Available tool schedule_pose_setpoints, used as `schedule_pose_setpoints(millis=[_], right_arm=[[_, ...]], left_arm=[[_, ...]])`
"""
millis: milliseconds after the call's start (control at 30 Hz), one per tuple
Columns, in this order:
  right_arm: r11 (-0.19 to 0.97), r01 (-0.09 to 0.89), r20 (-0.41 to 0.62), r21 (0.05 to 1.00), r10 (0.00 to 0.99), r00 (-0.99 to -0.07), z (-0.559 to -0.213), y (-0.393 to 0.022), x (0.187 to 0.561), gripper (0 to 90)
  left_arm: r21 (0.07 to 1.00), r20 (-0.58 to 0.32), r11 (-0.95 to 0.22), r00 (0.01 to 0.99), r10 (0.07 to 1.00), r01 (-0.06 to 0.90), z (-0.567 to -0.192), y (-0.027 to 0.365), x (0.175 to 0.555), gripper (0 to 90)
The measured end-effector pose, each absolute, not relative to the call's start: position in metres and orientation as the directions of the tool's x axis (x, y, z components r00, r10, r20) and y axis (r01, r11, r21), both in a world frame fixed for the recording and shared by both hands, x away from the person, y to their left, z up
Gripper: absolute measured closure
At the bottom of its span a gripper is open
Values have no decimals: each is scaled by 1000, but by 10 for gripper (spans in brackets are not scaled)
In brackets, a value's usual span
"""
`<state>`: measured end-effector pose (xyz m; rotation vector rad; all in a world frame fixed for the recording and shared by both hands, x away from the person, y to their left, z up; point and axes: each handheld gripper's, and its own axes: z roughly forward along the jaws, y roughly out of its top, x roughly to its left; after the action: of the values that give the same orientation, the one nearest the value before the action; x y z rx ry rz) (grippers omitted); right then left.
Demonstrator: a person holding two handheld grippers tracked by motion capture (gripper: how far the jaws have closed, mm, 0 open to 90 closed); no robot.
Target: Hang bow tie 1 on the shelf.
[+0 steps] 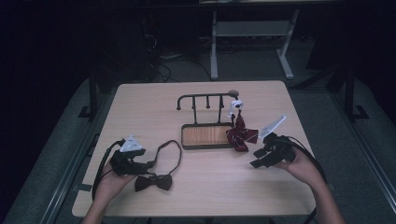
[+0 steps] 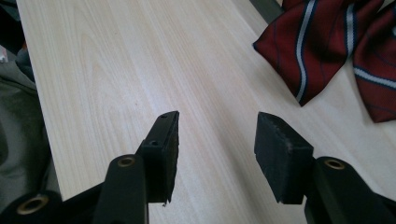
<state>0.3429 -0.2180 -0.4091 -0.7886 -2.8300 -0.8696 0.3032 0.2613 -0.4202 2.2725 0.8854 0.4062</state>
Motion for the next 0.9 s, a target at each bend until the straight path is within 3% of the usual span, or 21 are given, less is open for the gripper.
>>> schedule_pose_setpoints(millis=[500,900], right_arm=[[720,470,190,510,439,-878,-418,-214,326,461],[704,484,195,520,454,-870,-421,-221,322,450]], left_arm=[[626,92,-621,746,660,472,-404,248,326,430],[575,40,-632,754,656,519,-401,240,351,433]])
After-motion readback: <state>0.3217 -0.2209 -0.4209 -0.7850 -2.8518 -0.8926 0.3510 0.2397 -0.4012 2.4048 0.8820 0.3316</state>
